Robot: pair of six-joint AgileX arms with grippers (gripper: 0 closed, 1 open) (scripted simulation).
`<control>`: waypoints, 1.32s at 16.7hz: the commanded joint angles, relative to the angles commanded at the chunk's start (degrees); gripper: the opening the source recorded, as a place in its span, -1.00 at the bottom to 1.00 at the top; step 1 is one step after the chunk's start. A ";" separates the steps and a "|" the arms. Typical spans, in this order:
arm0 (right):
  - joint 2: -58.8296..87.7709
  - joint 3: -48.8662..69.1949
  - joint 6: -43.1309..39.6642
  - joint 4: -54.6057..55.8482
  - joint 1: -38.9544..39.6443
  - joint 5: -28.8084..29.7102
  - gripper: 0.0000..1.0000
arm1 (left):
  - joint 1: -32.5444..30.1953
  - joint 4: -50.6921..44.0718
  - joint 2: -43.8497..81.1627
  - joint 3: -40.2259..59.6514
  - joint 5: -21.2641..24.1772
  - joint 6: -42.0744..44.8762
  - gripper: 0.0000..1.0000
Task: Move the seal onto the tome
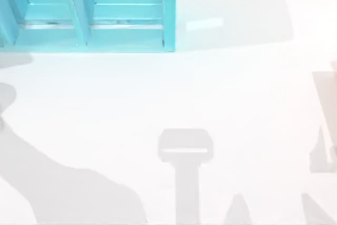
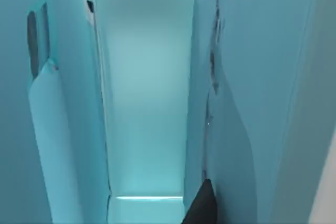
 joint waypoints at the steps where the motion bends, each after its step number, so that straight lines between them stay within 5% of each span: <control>1: 0.00 0.00 0.00 0.00 0.00 0.00 1.00 | 0.00 0.00 0.00 0.00 0.00 0.00 -0.51; 5: 0.00 0.00 0.00 0.00 0.00 0.00 1.00 | 0.00 0.00 0.00 0.00 0.00 0.00 -1.00; 15: 0.00 0.00 0.00 0.00 0.00 0.00 1.00 | 0.31 -0.47 -0.87 -0.48 0.26 0.05 -1.00; 22: 0.00 0.00 0.00 0.00 0.00 0.00 1.00 | 5.86 -12.15 -21.51 -10.39 6.11 0.27 -1.00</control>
